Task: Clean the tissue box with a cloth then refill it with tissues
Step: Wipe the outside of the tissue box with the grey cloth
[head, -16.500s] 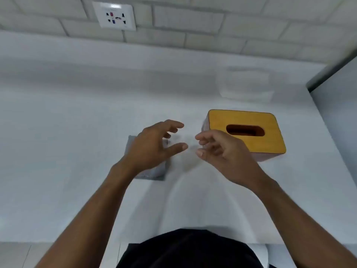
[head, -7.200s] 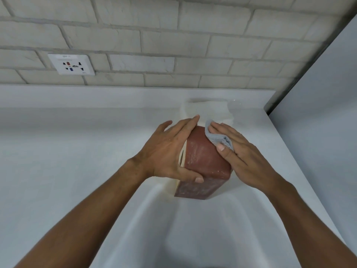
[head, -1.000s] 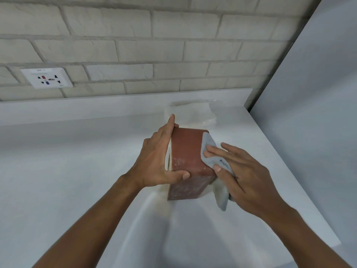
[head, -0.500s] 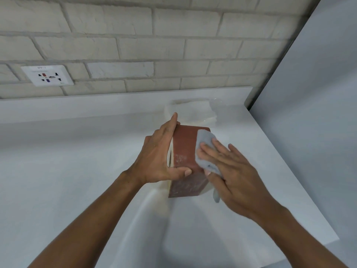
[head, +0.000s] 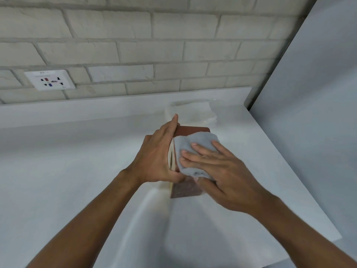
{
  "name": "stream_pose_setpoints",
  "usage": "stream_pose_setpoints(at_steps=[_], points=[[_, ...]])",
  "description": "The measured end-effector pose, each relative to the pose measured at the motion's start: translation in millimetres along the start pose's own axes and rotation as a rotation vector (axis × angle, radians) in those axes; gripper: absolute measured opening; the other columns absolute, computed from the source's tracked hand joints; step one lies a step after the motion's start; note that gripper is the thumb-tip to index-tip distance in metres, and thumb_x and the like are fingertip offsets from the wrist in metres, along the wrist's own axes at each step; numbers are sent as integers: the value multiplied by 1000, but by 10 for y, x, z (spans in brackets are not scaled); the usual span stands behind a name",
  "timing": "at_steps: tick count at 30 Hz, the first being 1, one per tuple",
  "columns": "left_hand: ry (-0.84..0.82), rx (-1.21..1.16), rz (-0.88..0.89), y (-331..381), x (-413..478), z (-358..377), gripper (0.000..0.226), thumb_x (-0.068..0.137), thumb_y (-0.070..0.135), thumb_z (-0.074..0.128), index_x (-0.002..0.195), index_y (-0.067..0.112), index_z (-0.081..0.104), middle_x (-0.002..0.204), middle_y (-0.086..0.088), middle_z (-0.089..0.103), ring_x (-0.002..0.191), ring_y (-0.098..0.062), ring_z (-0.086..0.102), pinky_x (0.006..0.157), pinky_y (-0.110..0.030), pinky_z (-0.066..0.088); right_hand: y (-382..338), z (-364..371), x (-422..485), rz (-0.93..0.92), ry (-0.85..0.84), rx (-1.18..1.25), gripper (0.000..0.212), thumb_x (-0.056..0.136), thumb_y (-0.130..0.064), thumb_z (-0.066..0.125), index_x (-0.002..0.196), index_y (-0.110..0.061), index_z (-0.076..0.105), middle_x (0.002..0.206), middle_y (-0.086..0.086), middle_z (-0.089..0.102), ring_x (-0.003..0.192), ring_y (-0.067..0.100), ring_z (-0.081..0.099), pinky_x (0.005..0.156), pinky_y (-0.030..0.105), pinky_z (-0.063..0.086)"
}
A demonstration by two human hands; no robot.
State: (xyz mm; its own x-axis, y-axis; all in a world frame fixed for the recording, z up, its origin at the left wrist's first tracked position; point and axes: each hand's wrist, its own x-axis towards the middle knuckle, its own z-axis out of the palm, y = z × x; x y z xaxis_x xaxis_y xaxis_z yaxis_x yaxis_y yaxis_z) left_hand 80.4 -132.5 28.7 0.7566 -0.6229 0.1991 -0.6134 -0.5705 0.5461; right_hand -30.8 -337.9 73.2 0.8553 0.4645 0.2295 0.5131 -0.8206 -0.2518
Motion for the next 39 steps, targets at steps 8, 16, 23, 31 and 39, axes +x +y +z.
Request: stream_pose_setpoints(at_steps=[8, 16, 23, 31, 39], points=[[-8, -45, -19, 41, 19, -23, 151, 48, 85, 68, 164, 27, -9, 161, 3, 29, 147, -16, 34, 110, -48, 37, -62, 3, 143, 177, 59, -48, 50, 96, -42, 34, 139, -30, 56, 148, -15, 48, 147, 10, 30, 118, 48, 26], [-16, -68, -31, 57, 4, -33, 154, 47, 88, 70, 164, 30, -12, 165, 5, 24, 149, -15, 30, 114, -51, 36, 146, -132, 20, 150, 33, -16, 46, 98, -40, 35, 140, -34, 54, 147, -20, 46, 145, -1, 26, 119, 44, 25], [-20, -70, 10, 14, 25, -19, 151, 49, 85, 69, 164, 22, -7, 163, -3, 30, 145, -23, 39, 105, -50, 44, -126, 64, 95, -9, 16, -38, 45, 98, -39, 40, 141, -31, 53, 151, -14, 44, 147, 9, 28, 119, 44, 26], [62, -118, 48, 19, 42, -14, 148, 54, 75, 76, 164, 19, -5, 145, 8, 49, 131, -18, 51, 93, -52, 52, -73, -102, 493, 147, -24, -34, 55, 90, -48, 28, 135, -36, 58, 144, -19, 52, 140, 3, 37, 117, 32, 30], [47, -120, 10, 26, 28, 6, 155, 48, 78, 76, 164, 20, -10, 142, 6, 49, 123, -19, 53, 95, -48, 49, 17, -54, 303, 126, -51, -5, 46, 98, -44, 36, 141, -36, 52, 151, -21, 42, 144, -5, 25, 120, 33, 25]])
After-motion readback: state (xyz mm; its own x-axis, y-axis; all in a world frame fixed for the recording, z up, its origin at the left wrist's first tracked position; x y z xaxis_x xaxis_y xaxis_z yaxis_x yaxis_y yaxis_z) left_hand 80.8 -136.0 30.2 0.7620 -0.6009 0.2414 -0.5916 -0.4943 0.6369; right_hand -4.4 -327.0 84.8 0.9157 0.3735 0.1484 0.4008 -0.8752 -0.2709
